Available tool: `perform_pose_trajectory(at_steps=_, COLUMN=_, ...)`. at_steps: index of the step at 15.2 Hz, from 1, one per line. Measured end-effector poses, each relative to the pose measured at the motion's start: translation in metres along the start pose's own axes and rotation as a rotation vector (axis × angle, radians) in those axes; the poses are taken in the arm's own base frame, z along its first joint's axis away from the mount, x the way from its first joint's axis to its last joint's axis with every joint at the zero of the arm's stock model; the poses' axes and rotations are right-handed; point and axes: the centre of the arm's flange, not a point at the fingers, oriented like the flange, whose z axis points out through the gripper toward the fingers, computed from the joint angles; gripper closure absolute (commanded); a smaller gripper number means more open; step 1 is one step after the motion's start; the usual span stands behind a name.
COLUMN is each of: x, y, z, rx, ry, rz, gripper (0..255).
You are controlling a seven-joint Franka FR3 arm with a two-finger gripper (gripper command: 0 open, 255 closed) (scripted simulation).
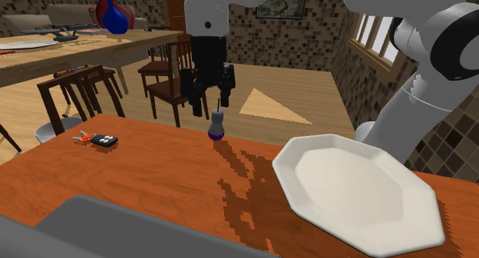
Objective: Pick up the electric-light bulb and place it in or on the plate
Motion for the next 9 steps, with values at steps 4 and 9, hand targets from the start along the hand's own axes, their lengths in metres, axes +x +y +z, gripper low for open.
perform_pose_trajectory(at_steps=4, x=-0.0002, y=-0.0002, z=0.0039, rx=0.0, ry=0.0, rz=0.0, gripper=0)
perform_pose_trajectory(at_steps=9, x=-0.0003, y=-0.0001, z=0.0041, rx=0.0, ry=0.0, rz=0.0, gripper=255)
